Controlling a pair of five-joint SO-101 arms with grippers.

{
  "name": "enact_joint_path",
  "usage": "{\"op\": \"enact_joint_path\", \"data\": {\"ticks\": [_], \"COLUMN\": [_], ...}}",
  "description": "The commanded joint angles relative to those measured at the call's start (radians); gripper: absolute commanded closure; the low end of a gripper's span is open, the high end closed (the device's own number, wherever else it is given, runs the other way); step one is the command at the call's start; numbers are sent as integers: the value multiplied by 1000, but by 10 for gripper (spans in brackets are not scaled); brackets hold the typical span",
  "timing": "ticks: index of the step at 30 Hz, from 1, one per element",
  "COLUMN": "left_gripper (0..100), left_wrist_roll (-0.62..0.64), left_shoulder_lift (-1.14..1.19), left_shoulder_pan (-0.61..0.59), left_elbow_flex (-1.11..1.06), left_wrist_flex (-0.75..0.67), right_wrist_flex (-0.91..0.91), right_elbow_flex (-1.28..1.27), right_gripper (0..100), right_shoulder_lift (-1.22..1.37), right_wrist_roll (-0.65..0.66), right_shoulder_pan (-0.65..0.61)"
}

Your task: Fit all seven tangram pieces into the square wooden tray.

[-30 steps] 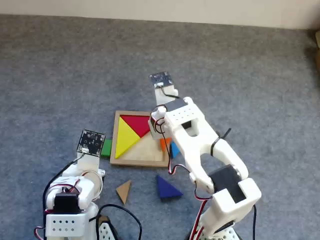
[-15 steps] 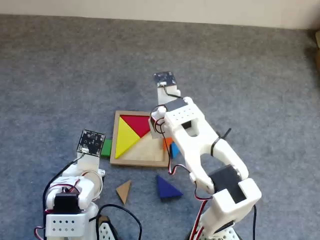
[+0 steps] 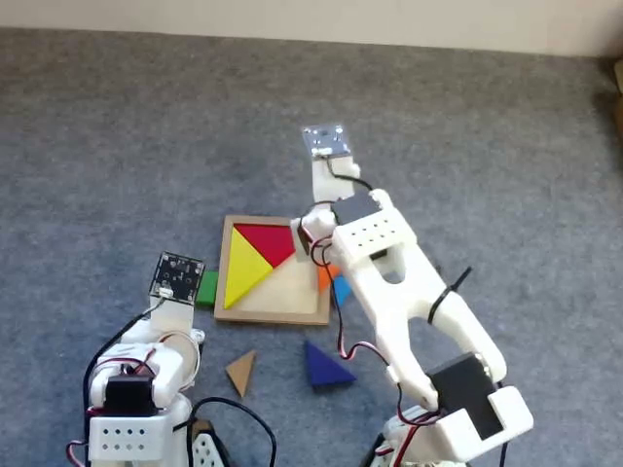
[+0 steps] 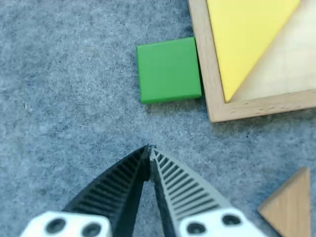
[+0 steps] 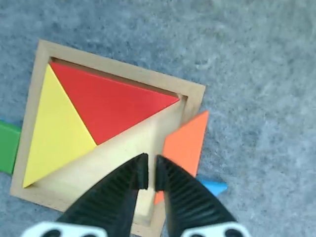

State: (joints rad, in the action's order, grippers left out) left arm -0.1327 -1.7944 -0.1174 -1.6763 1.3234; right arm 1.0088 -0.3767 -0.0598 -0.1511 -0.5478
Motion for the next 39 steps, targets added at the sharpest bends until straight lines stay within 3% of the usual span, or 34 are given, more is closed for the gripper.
{"op": "enact_joint_path", "data": {"ticks": [1,22,39], "left_gripper": [994,994,994], "left_wrist_roll": [-2,-2,-2], "left_shoulder_lift": [-36,-36,-36], "left_shoulder_pan": [-13,-13,-13], "left_elbow_flex": [-21,-21,-21], "left_wrist_flex": [5,5,5], "right_wrist_flex": [-1,-193,-188], "right_elbow_flex": [-33,-200,-199], "right_gripper": [993,993,993], "right_shoulder_lift": [-59,-48,84], "right_wrist_roll": [-3,44,46], "right_shoulder_pan": [28,84,-8]}}
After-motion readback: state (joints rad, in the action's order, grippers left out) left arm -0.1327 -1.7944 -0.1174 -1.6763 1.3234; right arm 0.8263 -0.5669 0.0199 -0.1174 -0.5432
